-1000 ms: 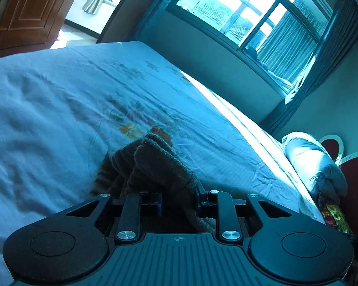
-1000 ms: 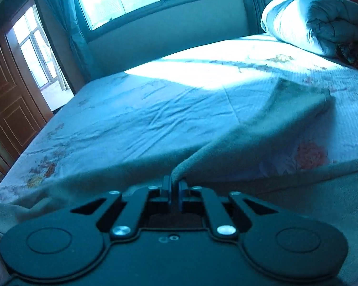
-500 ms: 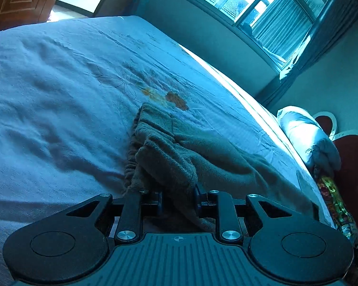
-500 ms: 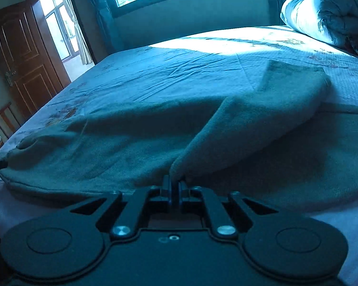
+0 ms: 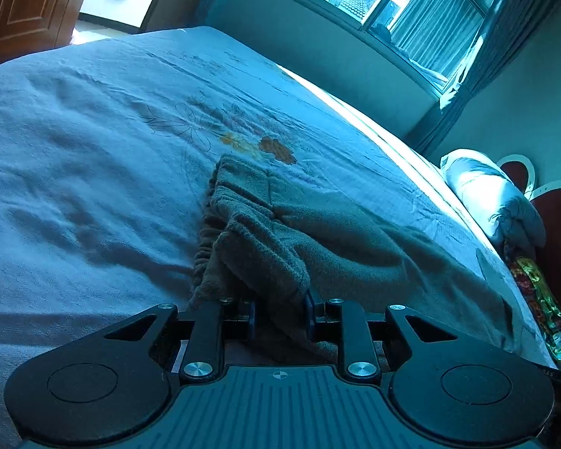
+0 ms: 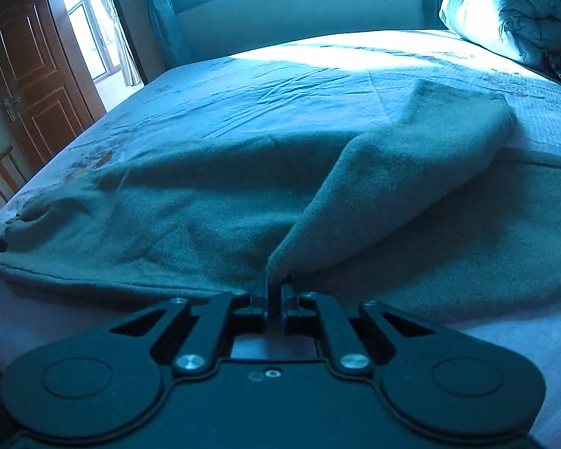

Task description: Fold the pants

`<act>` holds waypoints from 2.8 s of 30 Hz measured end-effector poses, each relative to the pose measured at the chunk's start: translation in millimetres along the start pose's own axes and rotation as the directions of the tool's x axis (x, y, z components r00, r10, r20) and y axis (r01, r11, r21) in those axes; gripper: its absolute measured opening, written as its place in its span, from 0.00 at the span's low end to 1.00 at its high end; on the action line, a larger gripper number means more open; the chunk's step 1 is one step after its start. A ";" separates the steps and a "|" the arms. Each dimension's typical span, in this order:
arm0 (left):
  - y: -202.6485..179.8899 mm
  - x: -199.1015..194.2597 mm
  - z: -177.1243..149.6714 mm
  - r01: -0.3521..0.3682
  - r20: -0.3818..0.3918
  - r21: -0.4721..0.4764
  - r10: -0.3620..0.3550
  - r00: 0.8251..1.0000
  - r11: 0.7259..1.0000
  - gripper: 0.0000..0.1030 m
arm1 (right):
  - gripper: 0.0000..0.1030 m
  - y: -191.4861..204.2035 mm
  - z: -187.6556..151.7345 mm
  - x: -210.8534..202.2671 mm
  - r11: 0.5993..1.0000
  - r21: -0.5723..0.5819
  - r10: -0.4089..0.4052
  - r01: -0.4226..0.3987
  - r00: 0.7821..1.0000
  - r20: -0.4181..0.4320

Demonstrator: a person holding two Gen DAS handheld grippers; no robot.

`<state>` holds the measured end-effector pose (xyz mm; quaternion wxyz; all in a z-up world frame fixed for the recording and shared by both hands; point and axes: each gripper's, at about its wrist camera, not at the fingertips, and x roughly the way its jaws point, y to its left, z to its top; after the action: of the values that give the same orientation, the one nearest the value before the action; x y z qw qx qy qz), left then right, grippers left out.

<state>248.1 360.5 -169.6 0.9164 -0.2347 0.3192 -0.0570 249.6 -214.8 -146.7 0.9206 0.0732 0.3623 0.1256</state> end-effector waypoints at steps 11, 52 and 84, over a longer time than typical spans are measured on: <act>-8.5 -6.3 7.1 -0.004 0.037 -0.021 0.005 0.999 1.000 0.28 | 0.04 -1.7 3.8 -8.2 1.000 0.001 0.013 -0.013 1.000 0.014; -58.8 1.3 -17.8 -0.439 0.092 0.173 0.429 0.899 0.882 0.75 | 0.07 5.0 16.5 3.0 0.991 -0.077 -0.101 0.105 0.994 0.051; -268.3 93.3 -101.1 -0.314 0.055 0.453 0.326 0.944 0.834 1.00 | 0.18 -19.0 52.6 -1.3 0.964 -0.108 -0.225 0.244 0.961 0.164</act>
<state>272.0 59.9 -165.9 0.9381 0.0443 0.3430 0.0208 288.1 -235.6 -111.9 0.9565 -0.0198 0.2892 0.0326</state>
